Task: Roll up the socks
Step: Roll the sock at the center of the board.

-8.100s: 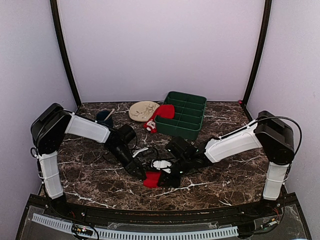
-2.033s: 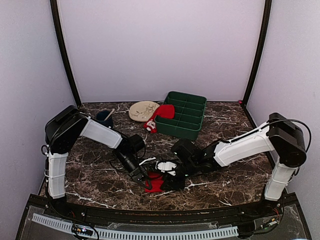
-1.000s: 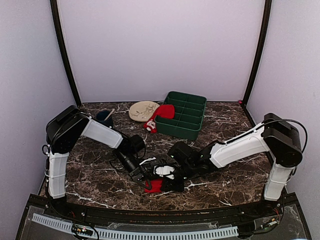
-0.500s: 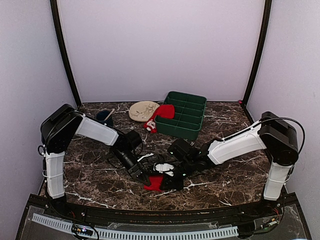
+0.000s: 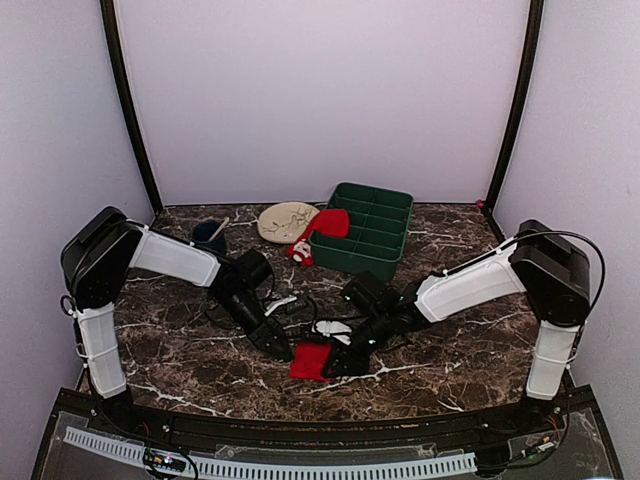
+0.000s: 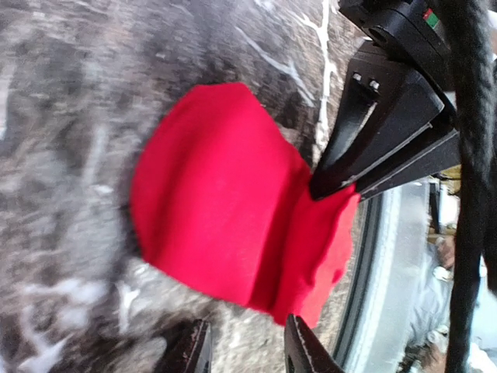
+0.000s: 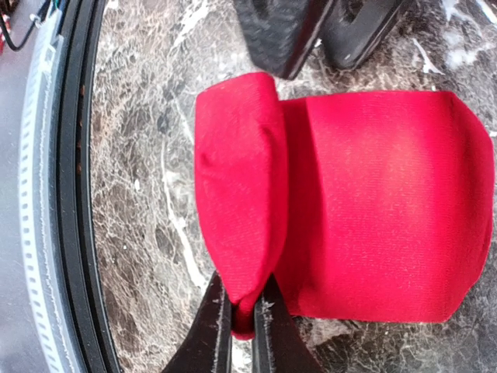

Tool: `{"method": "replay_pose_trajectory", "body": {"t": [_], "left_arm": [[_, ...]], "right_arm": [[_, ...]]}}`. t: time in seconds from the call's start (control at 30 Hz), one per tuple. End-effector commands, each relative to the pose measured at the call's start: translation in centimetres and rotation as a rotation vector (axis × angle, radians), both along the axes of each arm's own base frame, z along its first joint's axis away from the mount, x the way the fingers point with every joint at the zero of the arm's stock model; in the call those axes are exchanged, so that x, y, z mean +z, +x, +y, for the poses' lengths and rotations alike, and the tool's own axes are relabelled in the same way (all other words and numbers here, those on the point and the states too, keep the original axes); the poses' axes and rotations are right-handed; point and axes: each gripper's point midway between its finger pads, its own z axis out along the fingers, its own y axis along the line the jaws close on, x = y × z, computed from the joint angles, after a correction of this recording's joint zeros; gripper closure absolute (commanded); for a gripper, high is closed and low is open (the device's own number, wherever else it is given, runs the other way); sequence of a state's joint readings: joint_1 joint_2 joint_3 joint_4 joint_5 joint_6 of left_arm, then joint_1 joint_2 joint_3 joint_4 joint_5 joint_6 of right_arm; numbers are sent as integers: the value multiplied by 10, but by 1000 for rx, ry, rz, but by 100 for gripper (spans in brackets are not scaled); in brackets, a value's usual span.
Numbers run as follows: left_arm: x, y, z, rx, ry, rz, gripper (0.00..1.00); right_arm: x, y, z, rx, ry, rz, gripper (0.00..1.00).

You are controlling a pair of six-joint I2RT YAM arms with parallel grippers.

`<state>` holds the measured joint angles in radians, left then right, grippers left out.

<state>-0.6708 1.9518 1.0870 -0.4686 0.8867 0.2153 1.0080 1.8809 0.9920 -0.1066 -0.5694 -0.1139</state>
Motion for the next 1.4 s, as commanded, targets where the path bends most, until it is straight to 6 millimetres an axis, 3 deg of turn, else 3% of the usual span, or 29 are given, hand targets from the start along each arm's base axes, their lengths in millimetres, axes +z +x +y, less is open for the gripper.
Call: {"method": "replay_pose_trajectory", "body": {"t": [0.0,0.17,0.33,0.47,0.83,1.37], "left_arm": [[12,14,5,38,7,-124,66],[23,21,7,74,-16,-220,66],[41,19,6,80,-83,-300,63],[44,15,3,52,-84,-374,62],[29,-13,-7,-88,-50,-466,61],[28,-18,-33,-214,-41,-631,59]], "right_arm": [[0,3,0,-30,2,99,95],[2,3,-2,-45,11,184,95],[7,5,-4,-58,29,273,95],[10,6,-5,-65,40,343,95],[10,6,-11,-64,46,485,95],[9,2,-16,-60,56,583,95]]}}
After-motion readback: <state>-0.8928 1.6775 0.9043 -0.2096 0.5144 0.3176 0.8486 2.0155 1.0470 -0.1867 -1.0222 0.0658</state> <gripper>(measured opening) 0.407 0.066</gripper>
